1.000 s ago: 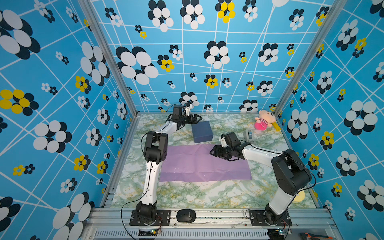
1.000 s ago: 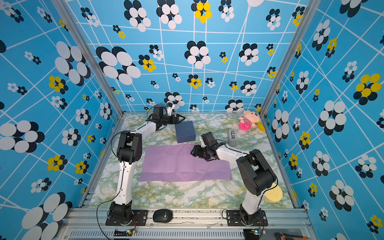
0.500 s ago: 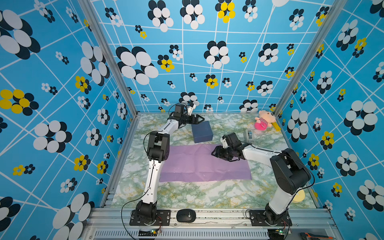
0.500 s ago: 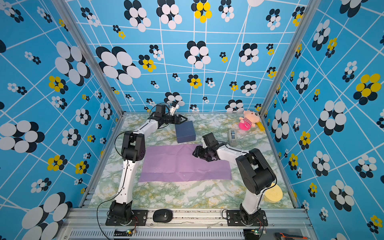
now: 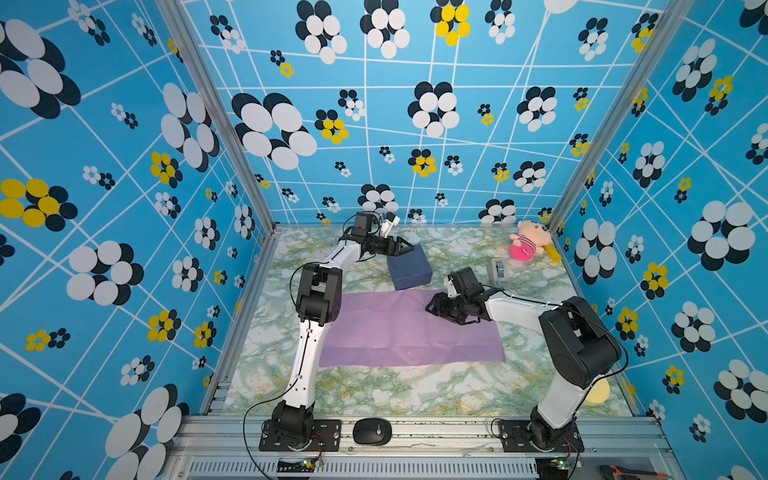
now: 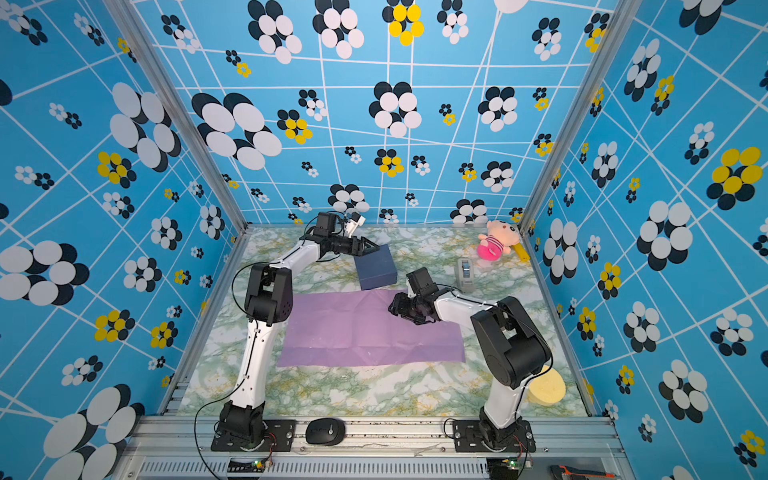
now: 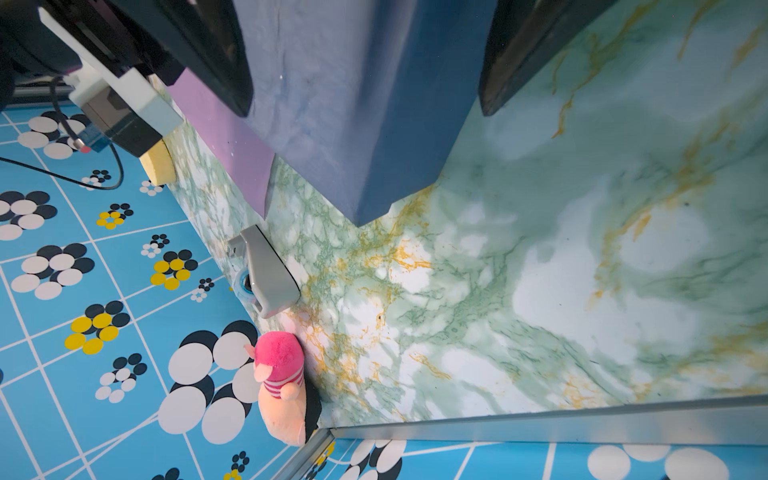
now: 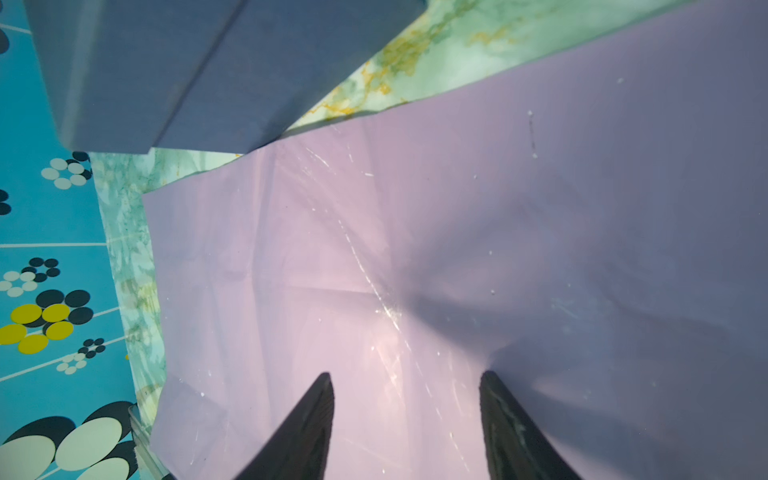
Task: Wrap the gift box in paper
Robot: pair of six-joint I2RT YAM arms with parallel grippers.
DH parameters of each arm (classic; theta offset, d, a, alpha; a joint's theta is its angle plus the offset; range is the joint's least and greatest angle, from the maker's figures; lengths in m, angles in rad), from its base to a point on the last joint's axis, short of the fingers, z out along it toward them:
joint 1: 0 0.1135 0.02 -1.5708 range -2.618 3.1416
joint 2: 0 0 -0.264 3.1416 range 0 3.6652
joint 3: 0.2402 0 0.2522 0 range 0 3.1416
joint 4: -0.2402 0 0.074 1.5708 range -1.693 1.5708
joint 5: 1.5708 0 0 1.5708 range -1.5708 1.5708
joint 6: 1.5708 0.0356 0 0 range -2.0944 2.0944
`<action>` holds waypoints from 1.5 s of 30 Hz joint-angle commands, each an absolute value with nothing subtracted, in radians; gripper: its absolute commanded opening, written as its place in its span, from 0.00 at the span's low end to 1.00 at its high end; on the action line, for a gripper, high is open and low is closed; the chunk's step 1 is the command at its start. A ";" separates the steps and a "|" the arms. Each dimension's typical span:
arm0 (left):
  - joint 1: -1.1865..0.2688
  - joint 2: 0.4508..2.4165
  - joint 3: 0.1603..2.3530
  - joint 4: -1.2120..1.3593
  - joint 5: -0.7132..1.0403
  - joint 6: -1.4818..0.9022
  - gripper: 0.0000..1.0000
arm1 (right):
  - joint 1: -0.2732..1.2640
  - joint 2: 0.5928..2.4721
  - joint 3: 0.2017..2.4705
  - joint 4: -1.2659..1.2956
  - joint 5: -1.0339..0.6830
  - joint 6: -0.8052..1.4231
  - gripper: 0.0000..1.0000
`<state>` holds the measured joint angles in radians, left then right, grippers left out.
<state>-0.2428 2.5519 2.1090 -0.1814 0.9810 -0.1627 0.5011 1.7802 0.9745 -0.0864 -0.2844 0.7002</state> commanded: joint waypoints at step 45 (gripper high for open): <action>-0.439 1.847 0.865 0.363 0.426 -0.760 0.13 | 0.385 2.360 2.109 -0.564 -0.360 0.234 0.98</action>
<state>-0.4507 1.8107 0.8410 0.3031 0.4515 -0.7288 0.3882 2.3127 2.0480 -0.4961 -0.3103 0.2489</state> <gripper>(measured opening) 0.137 0.981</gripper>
